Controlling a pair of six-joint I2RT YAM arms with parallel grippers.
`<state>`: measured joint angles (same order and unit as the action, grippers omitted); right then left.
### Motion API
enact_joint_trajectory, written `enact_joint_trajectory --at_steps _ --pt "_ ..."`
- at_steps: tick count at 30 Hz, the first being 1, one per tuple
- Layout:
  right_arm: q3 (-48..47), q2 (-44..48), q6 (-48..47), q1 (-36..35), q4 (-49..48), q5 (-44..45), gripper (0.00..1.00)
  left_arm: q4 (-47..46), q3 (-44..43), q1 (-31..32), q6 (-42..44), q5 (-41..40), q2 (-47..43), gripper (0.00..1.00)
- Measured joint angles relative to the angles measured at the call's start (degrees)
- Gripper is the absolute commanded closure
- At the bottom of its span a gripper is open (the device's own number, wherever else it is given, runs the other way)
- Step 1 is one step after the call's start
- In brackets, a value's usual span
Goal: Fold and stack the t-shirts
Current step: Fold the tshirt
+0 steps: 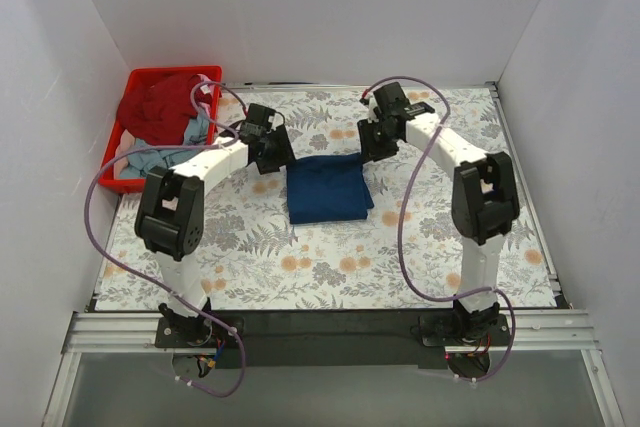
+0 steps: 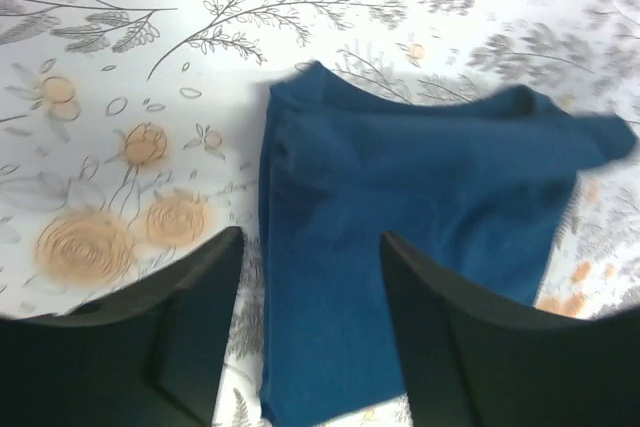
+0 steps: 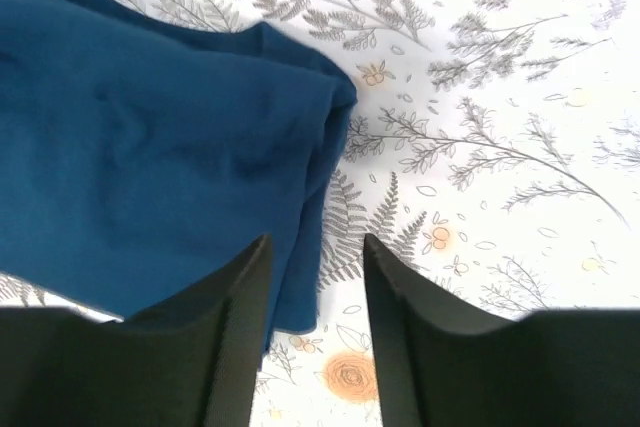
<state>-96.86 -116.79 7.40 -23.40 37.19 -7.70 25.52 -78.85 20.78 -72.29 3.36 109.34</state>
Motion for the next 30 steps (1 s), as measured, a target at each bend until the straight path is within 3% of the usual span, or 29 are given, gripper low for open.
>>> enact_joint_trajectory --at_steps 5,10,14,18,24,30 --pt "13.6 14.7 0.6 0.8 -10.0 -0.9 0.48 -4.5 9.7 0.0 -0.3 1.3 -13.8 0.47" --pt "19.3 16.6 2.1 1.9 -23.1 -16.2 0.49 -12.7 15.8 0.1 -1.7 7.8 -19.7 0.65" --pt "20.8 10.8 5.3 1.9 -32.9 -27.6 0.49 -19.0 16.5 0.1 -3.3 12.7 -14.9 0.81" --pt "19.9 3.2 8.9 2.1 -39.9 -34.3 0.51 -23.4 13.7 0.0 -4.5 14.4 -5.7 0.9" --pt "16.7 -6.9 13.4 4.7 -46.6 -37.9 0.51 -27.1 7.0 -1.9 -5.7 14.5 6.3 0.92" --pt "11.0 -14.6 17.6 8.3 -51.6 -39.4 0.51 -30.1 4.7 -4.8 -6.4 15.2 12.0 0.92"
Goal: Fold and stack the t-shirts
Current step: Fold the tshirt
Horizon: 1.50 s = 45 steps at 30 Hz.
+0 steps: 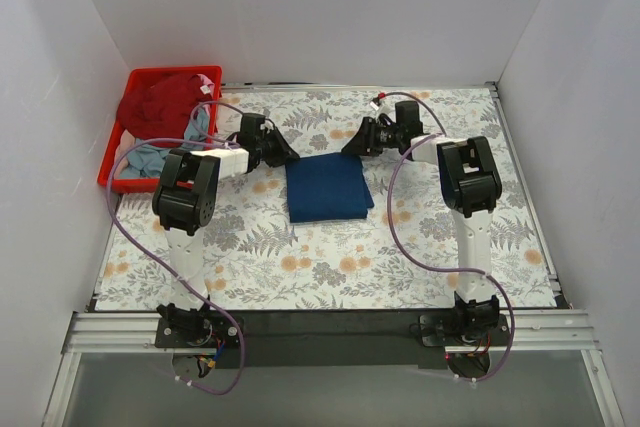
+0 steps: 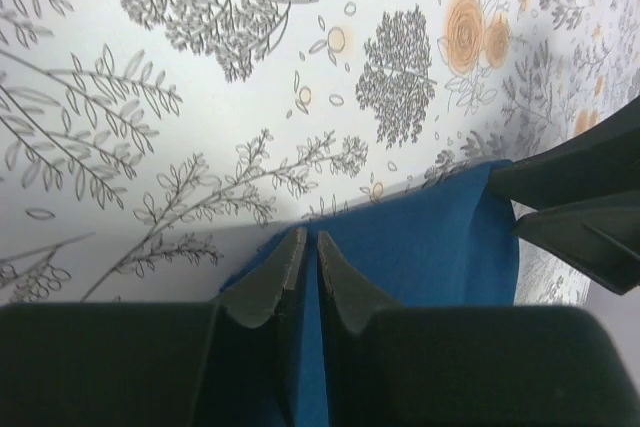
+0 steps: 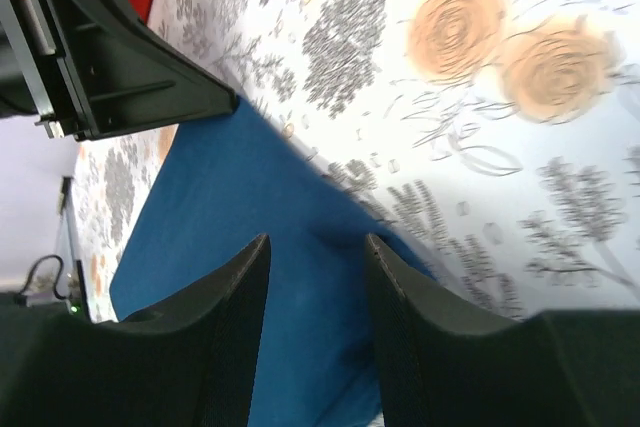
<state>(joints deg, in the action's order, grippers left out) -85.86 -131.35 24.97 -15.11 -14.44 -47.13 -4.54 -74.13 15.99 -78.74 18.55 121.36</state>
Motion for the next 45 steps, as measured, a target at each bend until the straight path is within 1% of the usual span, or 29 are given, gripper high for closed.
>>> enact_joint_trajectory --at_steps 3,7,8,11,15,18,21,25,29,34,41,45 --pt "-1.5 -1.9 2.4 1.2 -2.4 -0.8 0.52 -0.8 -0.5 -0.4 -0.1 0.1 0.5 0.91" --pt "-1.8 -2.1 5.1 2.0 -4.5 -1.6 0.52 -1.1 -0.5 -0.7 -0.1 -0.1 0.5 0.84" --pt "-1.4 -1.7 5.5 2.0 -5.0 -1.6 0.52 -1.1 -0.5 -0.7 0.0 -0.3 0.4 0.81" --pt "1.9 1.6 6.5 1.9 -5.4 -1.7 0.51 -0.2 -0.3 -0.8 0.5 -1.2 -1.1 0.76" --pt "10.7 10.6 9.0 1.5 -8.9 -2.7 0.51 0.5 2.5 -0.9 0.1 -1.7 -7.5 0.75" --pt "18.0 17.4 11.2 0.6 -13.3 -4.3 0.51 0.9 6.2 -0.9 -1.0 -1.3 -15.2 0.76" --pt "25.7 22.1 13.6 -1.1 -18.6 -5.9 0.51 0.5 12.3 -0.3 -2.1 -0.5 -23.9 0.76" --pt "34.6 23.8 16.5 -3.3 -23.9 -7.7 0.51 0.0 19.9 2.7 -3.8 1.6 -31.2 0.8" --pt "39.6 23.1 18.8 -3.3 -26.7 -9.7 0.51 -0.1 27.2 5.7 -5.9 3.8 -32.9 0.83" --pt "41.8 20.3 19.7 -2.5 -30.3 -10.5 0.52 -0.2 35.6 5.8 -8.9 4.5 -32.5 0.87" --pt "45.2 18.6 19.8 0.0 -30.9 -10.1 0.53 -0.2 40.0 5.7 -11.3 4.2 -32.8 0.88" --pt "45.4 19.6 19.9 0.9 -30.9 -9.9 0.54 2.0 41.5 5.7 -11.7 1.9 -36.8 0.88"
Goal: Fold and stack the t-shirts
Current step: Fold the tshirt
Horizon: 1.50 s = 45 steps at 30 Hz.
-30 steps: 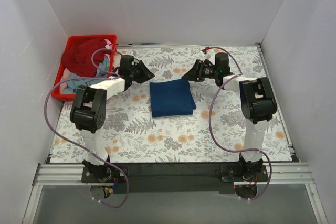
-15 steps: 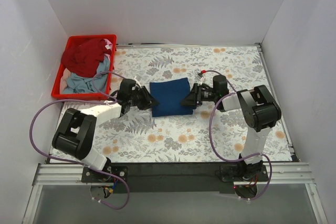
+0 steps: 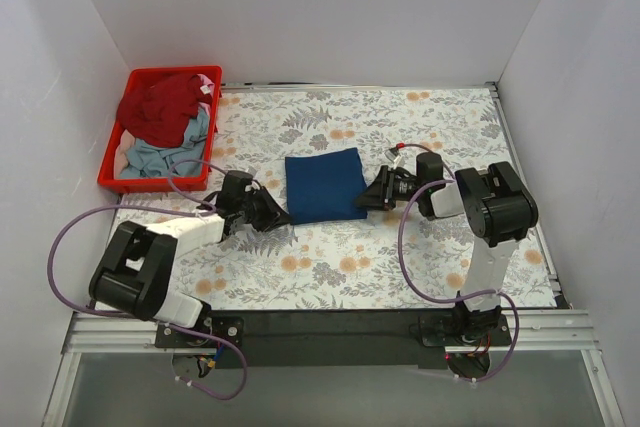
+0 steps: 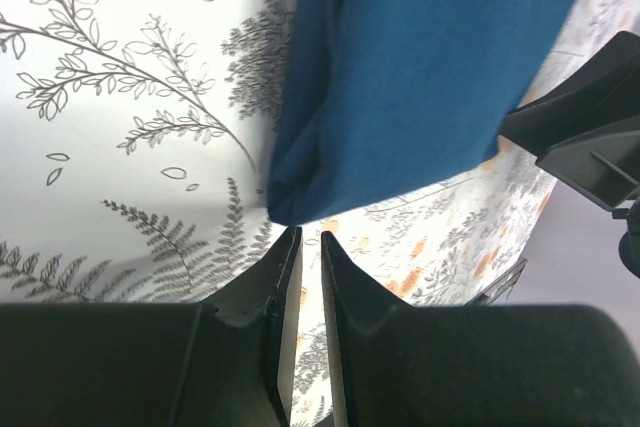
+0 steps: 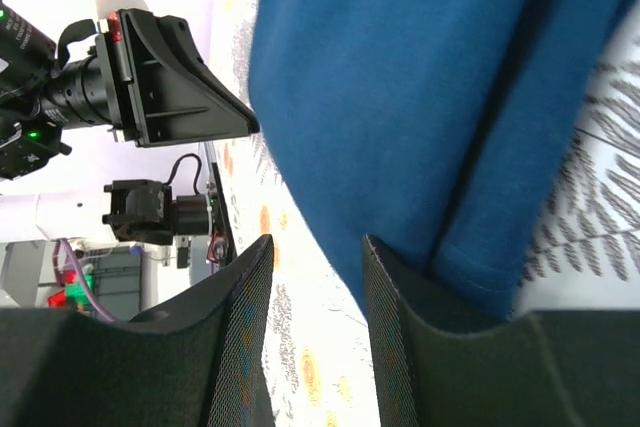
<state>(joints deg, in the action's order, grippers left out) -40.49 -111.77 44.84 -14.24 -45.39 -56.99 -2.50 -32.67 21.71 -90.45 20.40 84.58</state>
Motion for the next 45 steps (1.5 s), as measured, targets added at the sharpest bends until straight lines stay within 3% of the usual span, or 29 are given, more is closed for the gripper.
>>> enact_joint_trajectory --at_steps 6,13,22,33,39,45 --pt "-3.4 2.9 1.9 -0.1 -0.5 0.5 0.52 0.3 -2.3 0.0 -0.6 -1.7 -4.4 0.86" --pt "-10.7 1.1 10.9 -1.8 -8.9 2.4 0.51 -5.9 -11.0 0.0 -2.5 1.5 2.4 0.85" --pt "-8.3 -3.0 24.1 -13.4 -22.3 5.7 0.51 -7.9 -11.4 1.6 -3.7 4.3 4.3 0.86" --pt "-3.5 -10.9 24.2 -15.6 -21.3 15.7 0.53 -11.0 -6.9 1.7 -6.3 3.5 14.9 0.89" --pt "-3.0 -9.7 23.0 -15.8 -20.2 17.6 0.53 -10.7 -6.9 1.7 -7.0 3.0 14.5 0.89" --pt "-3.3 -5.4 18.7 -15.9 -12.6 18.5 0.53 -5.6 -6.9 1.9 -5.7 -0.7 9.6 0.89"
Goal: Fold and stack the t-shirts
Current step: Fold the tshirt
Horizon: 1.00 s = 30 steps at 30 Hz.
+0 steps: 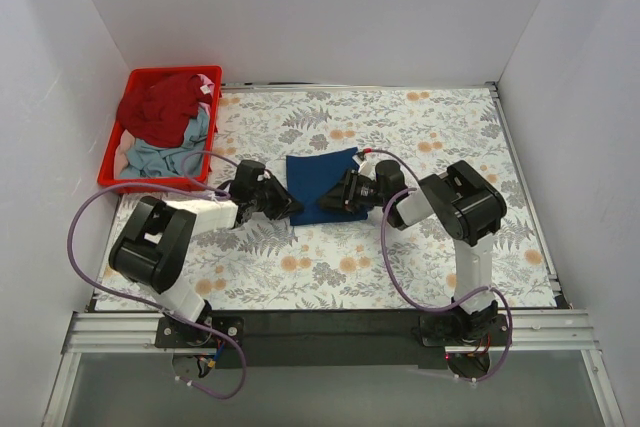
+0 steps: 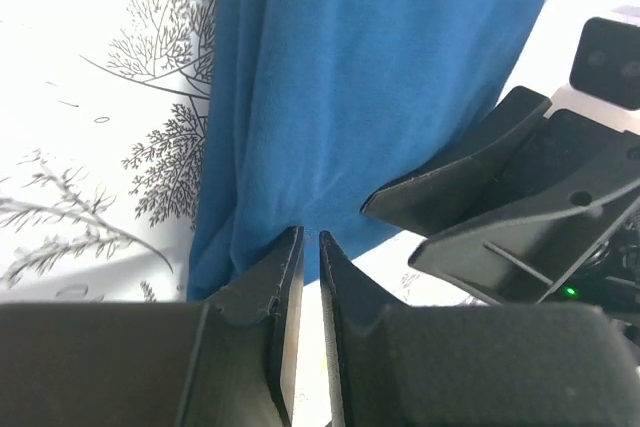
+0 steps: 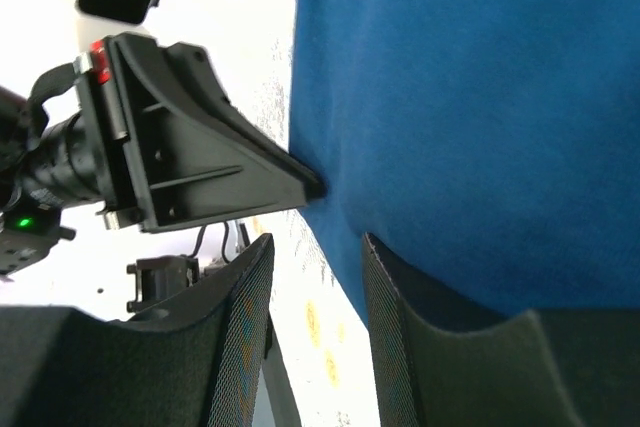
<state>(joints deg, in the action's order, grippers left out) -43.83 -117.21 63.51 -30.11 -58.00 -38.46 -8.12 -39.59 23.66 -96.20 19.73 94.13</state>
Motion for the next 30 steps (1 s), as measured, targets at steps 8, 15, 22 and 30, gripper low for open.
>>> enact_joint_trajectory --at_steps 8,15,22,30 --pt "-7.0 1.1 -2.3 0.1 6.5 1.2 0.53 2.3 0.0 0.0 1.3 -2.8 -4.2 0.89" --pt "-8.9 -5.9 -0.7 0.3 4.3 1.7 0.53 3.8 0.0 0.0 2.8 -4.4 -4.2 0.88" --pt "-9.5 -1.9 -7.0 0.5 11.7 2.1 0.52 7.5 -0.1 0.0 6.0 -7.3 -7.3 0.81" --pt "-15.7 12.3 -27.7 3.2 38.3 5.4 0.47 16.7 -4.3 0.0 15.0 -18.6 -17.7 0.74"
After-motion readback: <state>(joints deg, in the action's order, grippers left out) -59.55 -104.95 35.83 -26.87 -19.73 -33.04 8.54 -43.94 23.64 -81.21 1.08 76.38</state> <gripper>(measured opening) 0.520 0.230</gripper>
